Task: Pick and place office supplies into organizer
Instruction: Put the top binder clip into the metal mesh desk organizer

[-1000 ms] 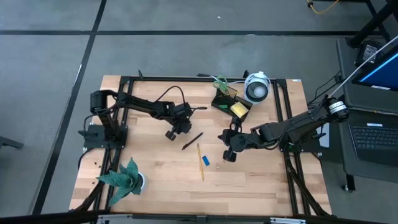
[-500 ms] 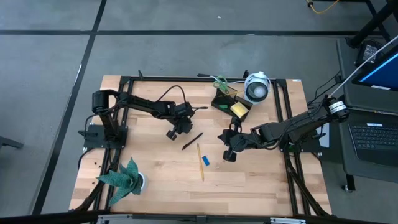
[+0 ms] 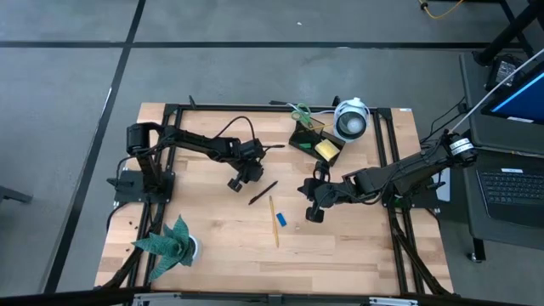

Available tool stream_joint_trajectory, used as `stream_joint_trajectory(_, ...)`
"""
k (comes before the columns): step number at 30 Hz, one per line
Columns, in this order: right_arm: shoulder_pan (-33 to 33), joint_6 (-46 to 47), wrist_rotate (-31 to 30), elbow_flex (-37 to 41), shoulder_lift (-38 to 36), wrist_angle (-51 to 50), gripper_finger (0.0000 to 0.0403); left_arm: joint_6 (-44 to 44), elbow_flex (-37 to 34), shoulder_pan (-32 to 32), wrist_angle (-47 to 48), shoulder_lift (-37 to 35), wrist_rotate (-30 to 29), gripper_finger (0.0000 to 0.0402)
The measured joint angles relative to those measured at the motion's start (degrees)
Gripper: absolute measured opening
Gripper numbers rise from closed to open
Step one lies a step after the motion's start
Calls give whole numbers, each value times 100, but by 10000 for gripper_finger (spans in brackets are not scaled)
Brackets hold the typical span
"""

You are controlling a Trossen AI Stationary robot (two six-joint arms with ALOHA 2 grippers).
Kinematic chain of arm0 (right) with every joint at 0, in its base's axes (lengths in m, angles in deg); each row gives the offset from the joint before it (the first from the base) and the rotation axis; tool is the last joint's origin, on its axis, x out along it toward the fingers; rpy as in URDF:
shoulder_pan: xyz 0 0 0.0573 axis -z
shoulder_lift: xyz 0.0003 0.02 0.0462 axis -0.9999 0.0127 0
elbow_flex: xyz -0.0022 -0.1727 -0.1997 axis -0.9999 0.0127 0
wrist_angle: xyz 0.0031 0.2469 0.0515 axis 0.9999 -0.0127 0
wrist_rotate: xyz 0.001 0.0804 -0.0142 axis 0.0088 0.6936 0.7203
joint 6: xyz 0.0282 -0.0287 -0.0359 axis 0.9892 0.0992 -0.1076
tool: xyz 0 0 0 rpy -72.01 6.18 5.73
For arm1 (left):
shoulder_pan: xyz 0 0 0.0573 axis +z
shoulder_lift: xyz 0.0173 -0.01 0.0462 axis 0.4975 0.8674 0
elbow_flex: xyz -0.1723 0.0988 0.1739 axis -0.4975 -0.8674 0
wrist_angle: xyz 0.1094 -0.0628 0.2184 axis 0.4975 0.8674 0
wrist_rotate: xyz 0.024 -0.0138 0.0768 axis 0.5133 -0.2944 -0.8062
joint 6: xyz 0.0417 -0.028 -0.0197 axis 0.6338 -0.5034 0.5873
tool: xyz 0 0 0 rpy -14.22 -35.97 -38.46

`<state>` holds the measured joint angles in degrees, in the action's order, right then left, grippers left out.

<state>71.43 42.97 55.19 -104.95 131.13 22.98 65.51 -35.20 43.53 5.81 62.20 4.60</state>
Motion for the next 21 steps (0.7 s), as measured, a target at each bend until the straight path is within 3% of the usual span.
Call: stream_joint_trajectory(21, 0, 14, 11, 0, 0, 2, 14, -365, -4, -9, 67, -2, 58, 69)
